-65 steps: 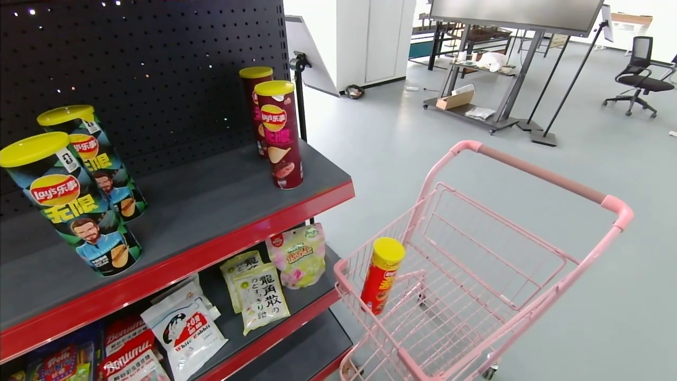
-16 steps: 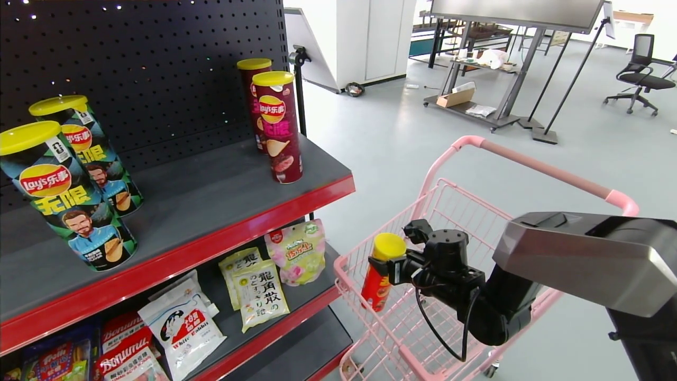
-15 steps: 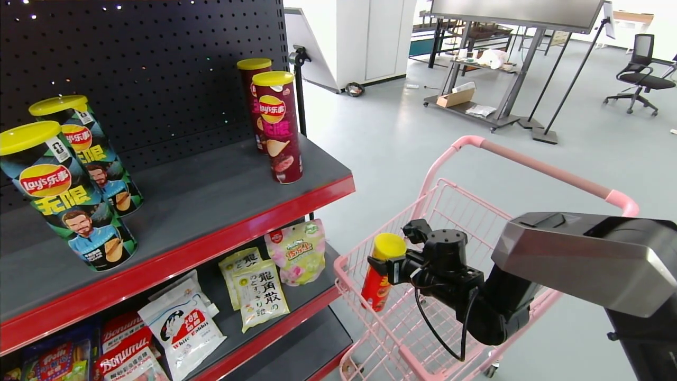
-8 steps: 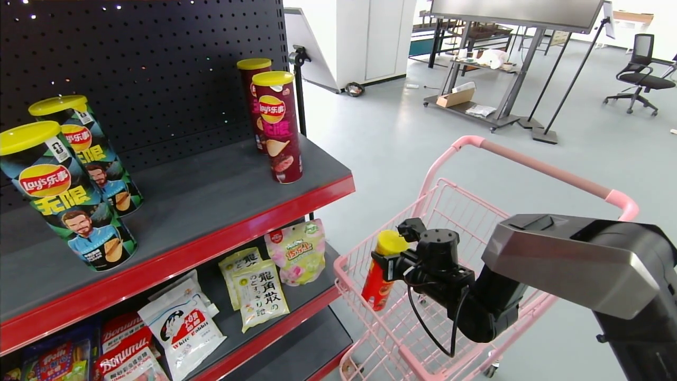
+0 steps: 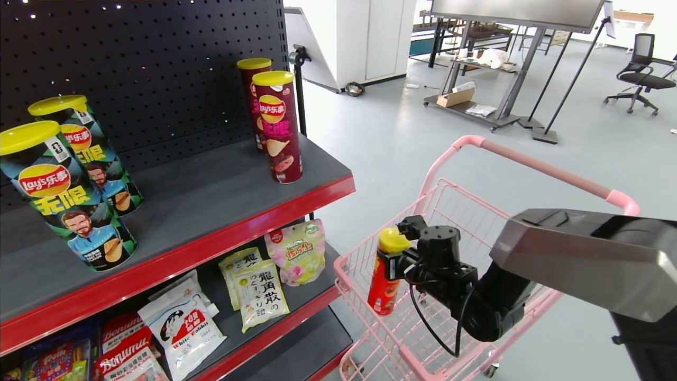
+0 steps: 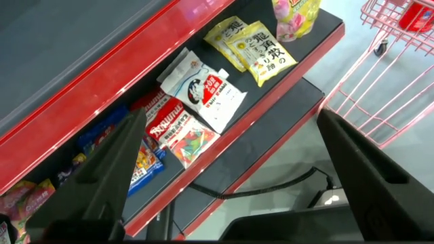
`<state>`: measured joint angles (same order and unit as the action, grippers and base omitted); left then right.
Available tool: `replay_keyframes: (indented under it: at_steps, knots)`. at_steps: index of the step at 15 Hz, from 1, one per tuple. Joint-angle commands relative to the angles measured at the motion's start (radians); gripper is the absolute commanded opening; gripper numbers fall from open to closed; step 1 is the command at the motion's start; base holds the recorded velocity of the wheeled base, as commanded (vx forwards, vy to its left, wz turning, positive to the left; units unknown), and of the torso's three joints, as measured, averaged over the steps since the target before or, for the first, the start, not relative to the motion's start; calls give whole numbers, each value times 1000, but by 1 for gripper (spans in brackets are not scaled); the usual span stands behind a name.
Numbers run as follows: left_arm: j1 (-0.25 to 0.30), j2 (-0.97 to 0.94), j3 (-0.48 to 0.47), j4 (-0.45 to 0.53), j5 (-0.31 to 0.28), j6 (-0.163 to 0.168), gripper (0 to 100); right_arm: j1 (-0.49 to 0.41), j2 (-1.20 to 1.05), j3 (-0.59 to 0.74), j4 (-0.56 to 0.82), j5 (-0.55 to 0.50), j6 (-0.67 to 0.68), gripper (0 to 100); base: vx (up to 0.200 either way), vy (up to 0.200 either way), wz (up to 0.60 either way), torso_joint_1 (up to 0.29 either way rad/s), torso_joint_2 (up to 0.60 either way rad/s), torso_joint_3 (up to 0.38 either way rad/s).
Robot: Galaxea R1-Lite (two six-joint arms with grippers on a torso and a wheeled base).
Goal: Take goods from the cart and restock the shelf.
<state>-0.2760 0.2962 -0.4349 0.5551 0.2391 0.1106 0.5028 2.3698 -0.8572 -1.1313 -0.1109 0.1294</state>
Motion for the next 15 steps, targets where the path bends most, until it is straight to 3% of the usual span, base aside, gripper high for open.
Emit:
replay_keyframes:
  at_steps: [1,5,6,7,10,12,15]
  knots:
    - [0,0,8,-1,-4,0,100,0,-319,56,182,-18,-36,0,0,0,0,0,0,0]
    - [0,3,24,-3,0,11,100,-7,-632,50,427,-23,-134,0,0,0,0,0,0,0]
    - [0,8,25,-4,6,37,100,-12,-715,63,510,-72,-148,0,0,0,0,0,0,0]
    - [0,9,25,-9,19,43,100,-16,-819,60,650,-138,-174,0,0,0,0,0,0,0]
    - [1,8,71,-109,34,37,100,-20,-1089,69,927,-158,-174,0,0,0,0,0,0,0]
    - [1,-9,105,-158,34,38,100,-43,-1221,129,982,-153,-165,0,0,0,0,0,0,0]
    - [-5,26,56,-98,20,30,100,-158,-1449,245,1081,-158,-211,0,0,0,0,0,0,0]
